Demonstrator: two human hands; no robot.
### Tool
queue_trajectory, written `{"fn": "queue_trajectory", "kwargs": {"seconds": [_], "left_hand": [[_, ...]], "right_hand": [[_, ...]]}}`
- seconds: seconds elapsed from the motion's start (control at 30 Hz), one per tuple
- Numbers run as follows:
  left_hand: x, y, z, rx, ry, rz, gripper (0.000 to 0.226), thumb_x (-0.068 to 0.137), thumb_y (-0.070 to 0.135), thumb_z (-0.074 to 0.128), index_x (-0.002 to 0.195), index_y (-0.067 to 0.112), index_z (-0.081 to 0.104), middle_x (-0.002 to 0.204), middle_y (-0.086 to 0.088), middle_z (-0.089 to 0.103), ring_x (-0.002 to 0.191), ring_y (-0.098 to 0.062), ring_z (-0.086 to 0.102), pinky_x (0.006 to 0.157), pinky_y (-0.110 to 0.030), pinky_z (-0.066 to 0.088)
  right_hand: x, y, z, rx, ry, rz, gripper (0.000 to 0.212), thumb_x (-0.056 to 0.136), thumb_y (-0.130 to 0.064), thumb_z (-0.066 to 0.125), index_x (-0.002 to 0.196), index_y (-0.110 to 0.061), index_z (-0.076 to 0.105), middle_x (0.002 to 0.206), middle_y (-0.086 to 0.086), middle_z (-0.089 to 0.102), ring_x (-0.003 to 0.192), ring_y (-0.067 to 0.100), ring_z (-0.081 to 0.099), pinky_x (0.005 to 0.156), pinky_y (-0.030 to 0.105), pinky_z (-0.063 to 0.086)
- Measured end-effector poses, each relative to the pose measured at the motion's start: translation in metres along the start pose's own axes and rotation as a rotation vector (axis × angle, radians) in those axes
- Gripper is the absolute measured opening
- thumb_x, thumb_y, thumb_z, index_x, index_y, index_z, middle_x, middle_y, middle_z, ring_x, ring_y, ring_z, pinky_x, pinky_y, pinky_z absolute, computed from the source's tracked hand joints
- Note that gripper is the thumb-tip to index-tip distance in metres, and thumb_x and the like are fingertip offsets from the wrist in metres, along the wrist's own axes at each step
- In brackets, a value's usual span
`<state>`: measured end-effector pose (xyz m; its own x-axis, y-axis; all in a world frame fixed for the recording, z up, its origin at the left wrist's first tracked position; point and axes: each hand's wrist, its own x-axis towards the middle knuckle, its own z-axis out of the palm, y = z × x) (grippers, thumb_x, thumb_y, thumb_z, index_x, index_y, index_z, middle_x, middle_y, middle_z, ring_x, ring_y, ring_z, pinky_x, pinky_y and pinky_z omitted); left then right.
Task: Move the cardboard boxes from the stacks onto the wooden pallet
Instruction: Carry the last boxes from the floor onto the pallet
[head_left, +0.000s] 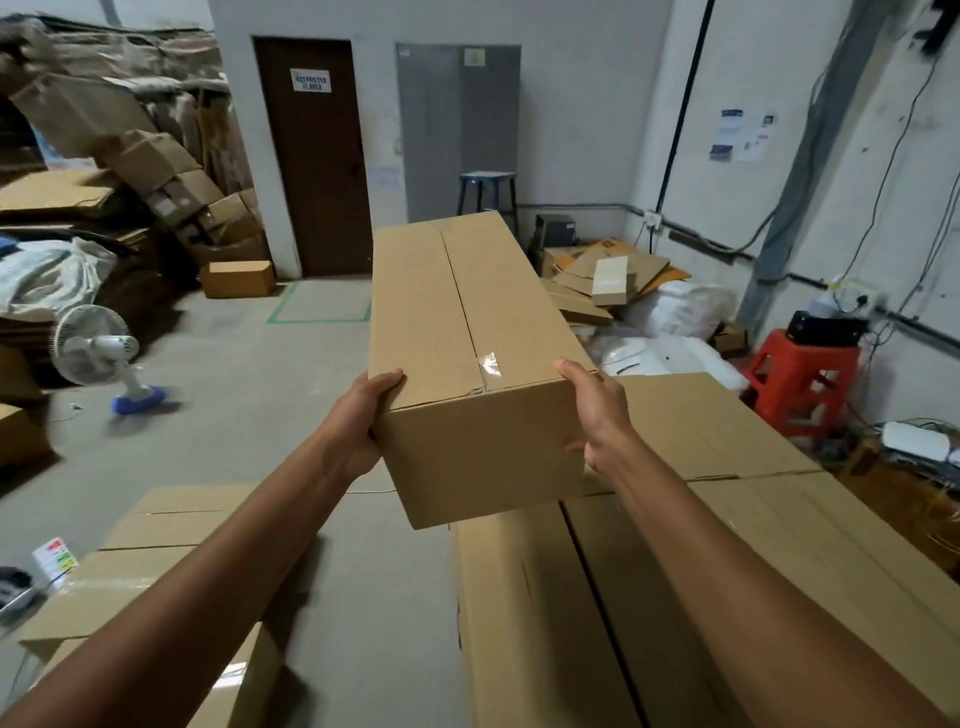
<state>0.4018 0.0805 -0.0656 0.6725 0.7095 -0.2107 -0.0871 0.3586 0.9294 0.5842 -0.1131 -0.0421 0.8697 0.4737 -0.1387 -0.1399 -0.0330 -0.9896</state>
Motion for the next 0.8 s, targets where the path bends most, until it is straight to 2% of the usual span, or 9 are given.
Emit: {"fn": "queue_trajectory", "kwargs": {"seconds": [0.17,0.23,0.33,0.4,0.43,0.57,0.63,0.7,0.8], "left_hand": [[0.069,-0.002,0.033,0.010,0.031,0.078,0.038,0.098,0.026,0.060,0.135,0.023,0.055,0.122,-0.002,0.071,0.111,-0.022,0.067,0.083,-0.035,0.053],[0.103,-0.005,0.040,0.013,0.023,0.097,0.037,0.099,0.023,0.058,0.135,0.022,0.055,0.122,-0.003,0.071,0.110,-0.022,0.067,0.084,-0.036,0.053],[0.158,-0.018,0.042,0.018,0.005,0.089,0.037,0.099,0.021,0.057,0.136,0.022,0.055,0.124,-0.003,0.071,0.114,-0.024,0.066,0.094,-0.040,0.053],[0.193,-0.030,0.041,0.019,0.011,0.074,0.039,0.099,0.022,0.058,0.137,0.022,0.053,0.125,-0.002,0.070,0.117,-0.024,0.065,0.098,-0.042,0.051],[0.208,-0.037,0.041,0.021,0.020,0.063,0.040,0.098,0.023,0.059,0.138,0.022,0.053,0.125,-0.002,0.070,0.118,-0.025,0.064,0.098,-0.041,0.051],[0.249,-0.070,0.040,0.037,0.047,0.007,0.039,0.099,0.025,0.059,0.137,0.024,0.052,0.125,-0.001,0.070,0.116,-0.023,0.065,0.094,-0.040,0.052],[0.263,-0.086,0.040,0.051,0.051,-0.015,0.039,0.100,0.027,0.058,0.138,0.025,0.051,0.127,0.000,0.068,0.116,-0.022,0.064,0.091,-0.038,0.052],[0.276,-0.101,0.037,0.058,0.058,-0.027,0.039,0.100,0.027,0.057,0.139,0.025,0.050,0.128,0.000,0.068,0.116,-0.021,0.064,0.088,-0.036,0.052],[0.292,-0.121,0.031,0.075,0.073,-0.031,0.039,0.100,0.025,0.058,0.138,0.025,0.051,0.129,-0.002,0.067,0.118,-0.023,0.063,0.093,-0.039,0.051]], "right_hand": [[0.078,0.001,-0.005,-0.007,-0.022,0.014,0.069,0.077,-0.053,0.072,0.138,-0.024,0.056,0.131,0.005,0.063,0.121,0.032,0.057,0.100,0.065,0.047],[0.112,0.003,-0.003,-0.016,-0.043,0.006,0.057,0.088,-0.044,0.070,0.140,-0.024,0.054,0.129,0.004,0.064,0.119,0.030,0.057,0.100,0.065,0.047],[0.166,0.012,0.004,-0.032,-0.043,0.019,0.031,0.095,-0.035,0.065,0.124,-0.024,0.062,0.119,-0.001,0.067,0.115,0.025,0.059,0.099,0.057,0.048],[0.199,0.023,0.010,-0.042,-0.051,0.025,0.035,0.095,-0.035,0.065,0.128,-0.022,0.062,0.120,-0.001,0.069,0.113,0.022,0.061,0.090,0.044,0.051],[0.213,0.031,0.012,-0.047,-0.051,0.041,0.042,0.094,-0.037,0.065,0.133,-0.022,0.060,0.124,0.000,0.068,0.114,0.021,0.061,0.090,0.043,0.051],[0.259,0.065,0.016,-0.042,-0.041,0.103,0.047,0.095,-0.032,0.066,0.140,-0.022,0.054,0.131,-0.002,0.062,0.118,0.020,0.054,0.100,0.047,0.044],[0.277,0.084,0.017,-0.048,-0.033,0.135,0.050,0.095,-0.032,0.066,0.142,-0.023,0.053,0.129,-0.004,0.062,0.123,0.022,0.052,0.106,0.055,0.043],[0.291,0.101,0.017,-0.043,-0.043,0.172,0.042,0.096,-0.030,0.065,0.137,-0.026,0.055,0.119,-0.006,0.063,0.122,0.022,0.053,0.106,0.058,0.044],[0.307,0.125,0.018,-0.028,-0.062,0.224,0.029,0.097,-0.031,0.064,0.125,-0.029,0.059,0.122,-0.002,0.066,0.118,0.026,0.058,0.102,0.061,0.047]]}}
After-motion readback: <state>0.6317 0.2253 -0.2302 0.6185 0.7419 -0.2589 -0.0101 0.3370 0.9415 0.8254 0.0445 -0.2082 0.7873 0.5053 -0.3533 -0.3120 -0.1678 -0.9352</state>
